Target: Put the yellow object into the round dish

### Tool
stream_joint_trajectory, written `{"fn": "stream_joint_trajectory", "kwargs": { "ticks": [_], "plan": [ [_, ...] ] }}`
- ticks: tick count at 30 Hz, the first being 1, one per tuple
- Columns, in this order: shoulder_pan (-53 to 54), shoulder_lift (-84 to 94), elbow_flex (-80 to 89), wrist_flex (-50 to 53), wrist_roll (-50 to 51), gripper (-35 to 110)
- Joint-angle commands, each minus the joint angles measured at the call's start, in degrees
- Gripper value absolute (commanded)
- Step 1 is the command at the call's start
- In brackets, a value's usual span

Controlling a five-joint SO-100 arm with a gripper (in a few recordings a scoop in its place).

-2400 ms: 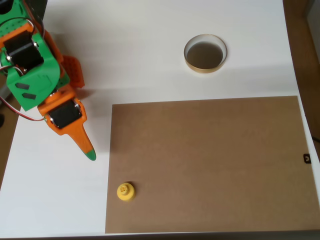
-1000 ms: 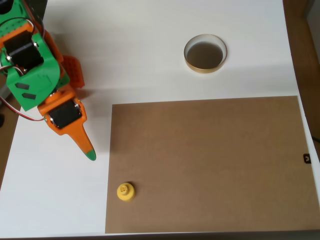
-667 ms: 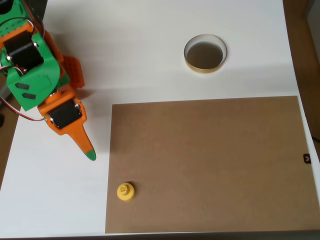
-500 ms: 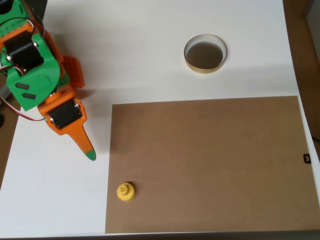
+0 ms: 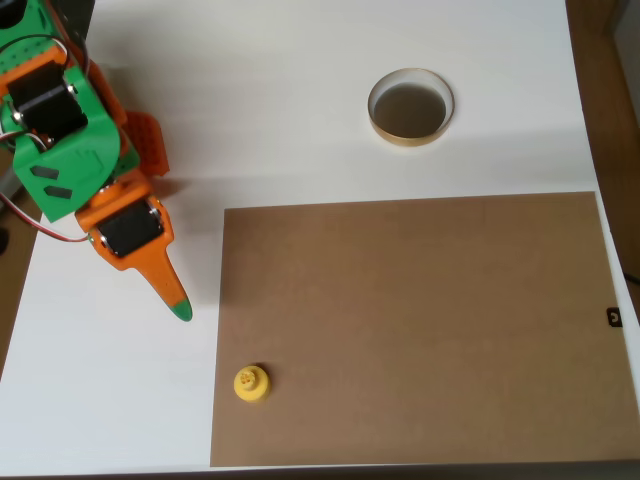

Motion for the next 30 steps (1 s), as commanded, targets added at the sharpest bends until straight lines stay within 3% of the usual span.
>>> {"fn": "stream_joint_trajectory", "kwargs": {
  "ticks": [1,30],
  "plan": [
    [0.88,1.67,0.09,-0.35,-0.70,3],
    [0.88,1.67,0.09,-0.35,-0.70,1]
  ]
}}
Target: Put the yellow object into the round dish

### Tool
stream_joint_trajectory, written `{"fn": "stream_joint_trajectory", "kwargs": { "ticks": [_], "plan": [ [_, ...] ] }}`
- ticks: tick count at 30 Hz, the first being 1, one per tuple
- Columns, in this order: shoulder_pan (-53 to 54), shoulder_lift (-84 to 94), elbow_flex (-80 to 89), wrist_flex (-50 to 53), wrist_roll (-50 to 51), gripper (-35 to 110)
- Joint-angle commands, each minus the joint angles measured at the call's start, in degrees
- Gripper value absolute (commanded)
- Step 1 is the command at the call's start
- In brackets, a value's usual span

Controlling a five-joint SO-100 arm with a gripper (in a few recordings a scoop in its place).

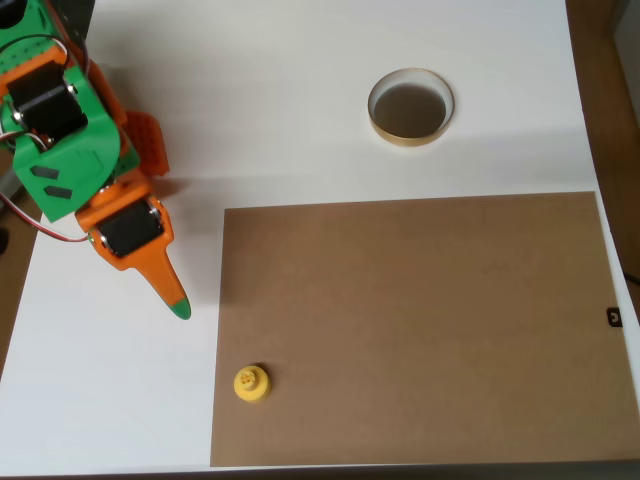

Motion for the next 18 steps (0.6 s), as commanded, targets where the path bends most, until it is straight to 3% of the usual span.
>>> {"fn": "stream_joint_trajectory", "kwargs": {
  "ticks": [1,18],
  "plan": [
    [0.88,1.67,0.09,-0.35,-0.70,1],
    [1.76,1.67,-1.41,0.88,-2.20,3]
  ]
}}
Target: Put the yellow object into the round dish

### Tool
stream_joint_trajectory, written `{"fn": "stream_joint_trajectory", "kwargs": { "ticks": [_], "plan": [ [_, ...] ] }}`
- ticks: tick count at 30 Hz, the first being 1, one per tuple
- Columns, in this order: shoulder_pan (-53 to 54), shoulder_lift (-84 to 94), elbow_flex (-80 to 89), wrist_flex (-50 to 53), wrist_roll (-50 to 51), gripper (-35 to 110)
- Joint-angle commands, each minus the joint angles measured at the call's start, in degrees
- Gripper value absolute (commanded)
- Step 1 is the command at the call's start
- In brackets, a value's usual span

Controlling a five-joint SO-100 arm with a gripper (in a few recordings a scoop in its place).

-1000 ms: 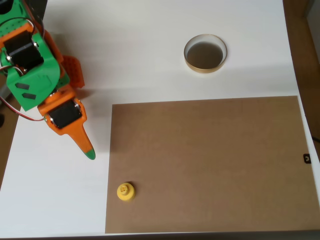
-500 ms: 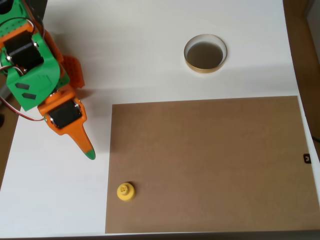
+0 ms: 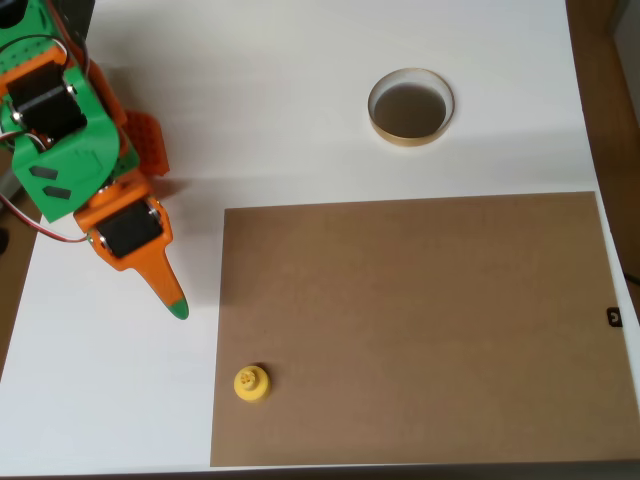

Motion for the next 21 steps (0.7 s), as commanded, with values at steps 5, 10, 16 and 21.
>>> {"fn": "stream_joint_trajectory", "kwargs": {
  "ticks": [5,10,16,21],
  "plan": [
    [2.64,1.67,-3.43,3.69,-2.72,16],
    [0.79,1.67,-5.71,4.31,-3.69,21],
    [-2.55,-2.81,-10.81,2.99,-4.22,25],
    [-3.16,-21.27,-21.80,-0.18,-2.81,27]
  ]
}}
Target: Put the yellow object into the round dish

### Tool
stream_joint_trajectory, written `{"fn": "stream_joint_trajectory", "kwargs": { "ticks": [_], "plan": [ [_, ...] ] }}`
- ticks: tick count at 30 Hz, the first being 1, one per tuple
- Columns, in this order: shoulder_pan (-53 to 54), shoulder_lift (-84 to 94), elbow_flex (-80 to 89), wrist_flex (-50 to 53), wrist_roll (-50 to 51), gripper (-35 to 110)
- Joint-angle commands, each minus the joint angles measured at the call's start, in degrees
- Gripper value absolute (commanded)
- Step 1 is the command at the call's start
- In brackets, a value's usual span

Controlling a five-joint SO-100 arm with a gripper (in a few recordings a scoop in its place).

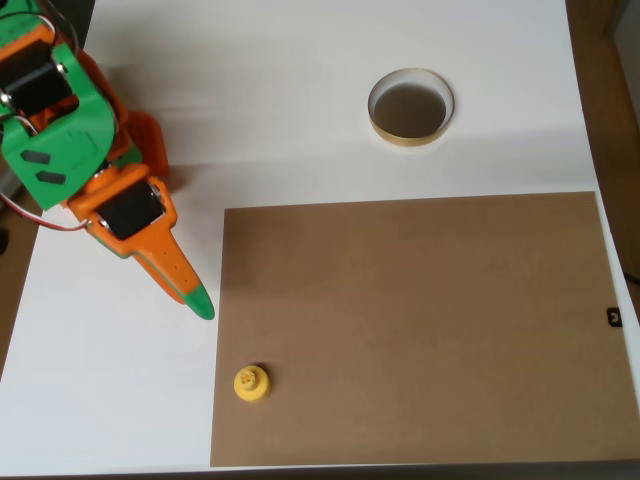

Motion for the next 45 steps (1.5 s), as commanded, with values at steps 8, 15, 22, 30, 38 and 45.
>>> {"fn": "stream_joint_trajectory", "kwargs": {
  "ticks": [8,15,22,30,38,45],
  "plan": [
    [-2.99,-25.93,-23.73,1.67,0.79,30],
    [-3.16,-33.05,-28.74,3.52,1.67,37],
    [-2.90,-43.15,-34.37,4.83,3.25,36],
    [-1.49,-60.64,-44.74,7.56,4.92,34],
    [-1.49,-72.07,-52.21,11.51,4.31,34],
    [-1.85,-78.75,-56.16,13.10,3.69,33]
  ]
}}
